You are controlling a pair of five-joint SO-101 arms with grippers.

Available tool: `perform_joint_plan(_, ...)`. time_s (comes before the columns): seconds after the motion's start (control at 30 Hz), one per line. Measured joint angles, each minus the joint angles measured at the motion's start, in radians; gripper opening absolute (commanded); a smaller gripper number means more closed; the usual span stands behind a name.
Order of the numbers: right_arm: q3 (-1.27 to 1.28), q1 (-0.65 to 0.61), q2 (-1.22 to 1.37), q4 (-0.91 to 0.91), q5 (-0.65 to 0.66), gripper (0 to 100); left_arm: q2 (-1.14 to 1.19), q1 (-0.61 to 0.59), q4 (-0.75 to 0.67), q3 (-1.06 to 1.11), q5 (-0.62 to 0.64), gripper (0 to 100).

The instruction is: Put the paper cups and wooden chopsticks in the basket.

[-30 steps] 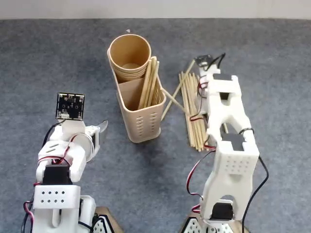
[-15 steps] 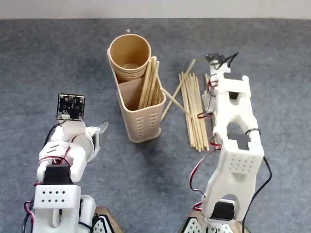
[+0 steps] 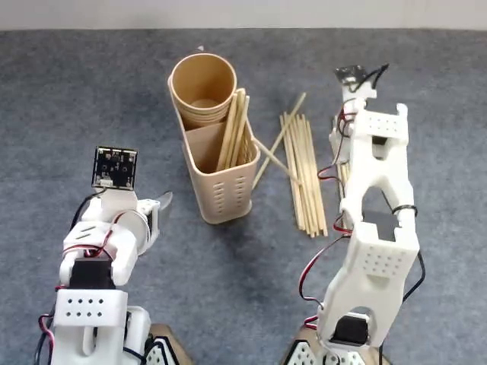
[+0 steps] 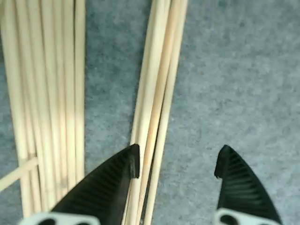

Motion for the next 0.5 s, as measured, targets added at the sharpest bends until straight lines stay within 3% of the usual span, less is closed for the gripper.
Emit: perform_joint_plan(0.5,-0.020,0.017,0.221,-0.098,0.002,26.2,0.000,-0.002,0.000,0.002,0.000,26)
